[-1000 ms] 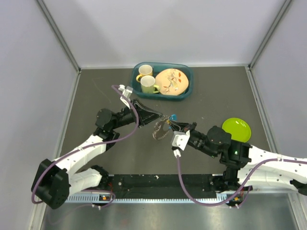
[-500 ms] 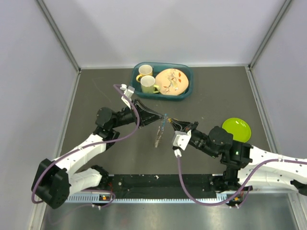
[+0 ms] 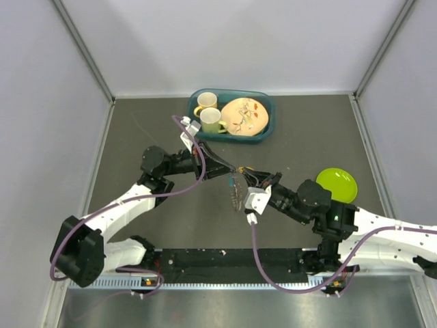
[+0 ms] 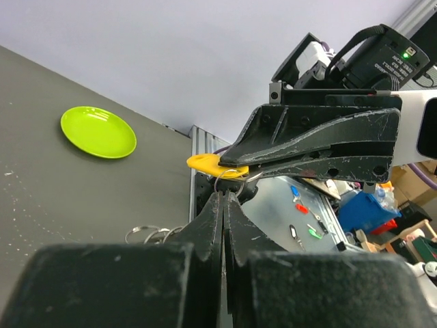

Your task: Remove the keys from the keyring

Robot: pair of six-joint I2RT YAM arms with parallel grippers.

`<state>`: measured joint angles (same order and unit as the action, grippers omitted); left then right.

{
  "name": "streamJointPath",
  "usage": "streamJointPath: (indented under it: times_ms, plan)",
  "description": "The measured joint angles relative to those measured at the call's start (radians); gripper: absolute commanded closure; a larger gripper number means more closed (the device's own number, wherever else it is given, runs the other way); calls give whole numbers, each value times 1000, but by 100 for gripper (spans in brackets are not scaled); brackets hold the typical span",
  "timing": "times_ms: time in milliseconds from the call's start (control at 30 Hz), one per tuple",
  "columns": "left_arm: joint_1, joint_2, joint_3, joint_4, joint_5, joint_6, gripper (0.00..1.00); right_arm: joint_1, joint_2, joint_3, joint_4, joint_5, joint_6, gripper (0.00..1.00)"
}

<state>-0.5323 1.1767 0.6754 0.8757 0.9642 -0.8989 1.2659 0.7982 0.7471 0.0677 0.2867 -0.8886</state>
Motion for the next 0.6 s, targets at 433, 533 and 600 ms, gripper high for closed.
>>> streamJointPath:
  times_ms: [433,533,600]
  plan:
    - [1,125,75,103,101,-58,100,0,25,63,-69,9,34,100]
    - [2,154,85,159,125,-89,100,0,25,74,-84,21,48,100]
    - [5,177,87,214,143,-126,100,0,24,76,-93,33,62,100]
